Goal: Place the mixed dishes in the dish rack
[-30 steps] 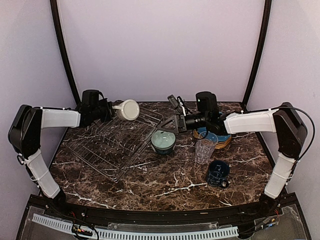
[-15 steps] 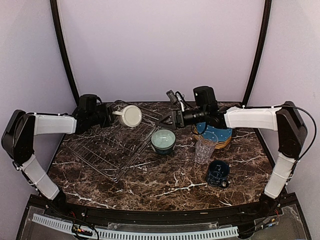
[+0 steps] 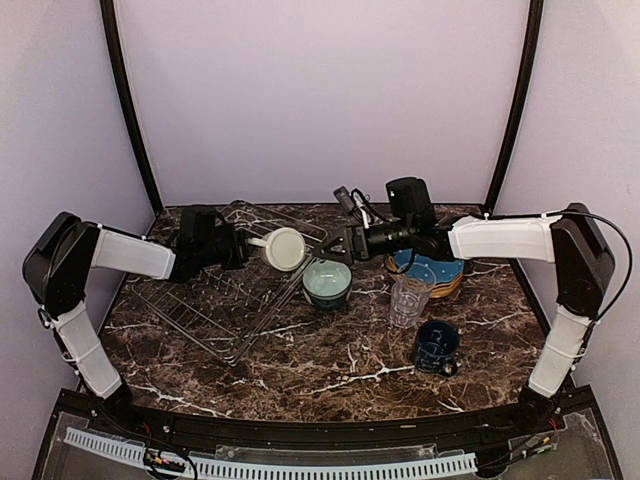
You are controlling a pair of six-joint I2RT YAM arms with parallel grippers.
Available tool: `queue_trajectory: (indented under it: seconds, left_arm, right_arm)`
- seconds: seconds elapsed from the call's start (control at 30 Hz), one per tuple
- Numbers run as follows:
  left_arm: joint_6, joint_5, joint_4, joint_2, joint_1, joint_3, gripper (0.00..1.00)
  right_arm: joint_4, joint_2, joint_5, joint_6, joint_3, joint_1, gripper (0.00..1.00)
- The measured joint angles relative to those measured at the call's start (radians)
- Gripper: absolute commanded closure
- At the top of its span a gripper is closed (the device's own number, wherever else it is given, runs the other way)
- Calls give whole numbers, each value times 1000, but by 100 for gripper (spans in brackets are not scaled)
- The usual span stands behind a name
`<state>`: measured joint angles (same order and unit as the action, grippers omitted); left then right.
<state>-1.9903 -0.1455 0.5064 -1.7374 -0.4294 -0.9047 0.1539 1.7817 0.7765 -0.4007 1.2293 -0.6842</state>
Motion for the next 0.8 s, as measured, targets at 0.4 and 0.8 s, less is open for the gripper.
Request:
queue_trajectory:
  seconds: [0.4, 0.8]
  left_arm:
    - [-12, 32, 65, -11, 2, 1, 69]
    - [-13, 58, 126, -11, 24, 24, 66]
  right_arm:
    - [-2, -1, -10, 0, -10, 0, 21]
    - [-2, -1, -10, 0, -11, 0, 22]
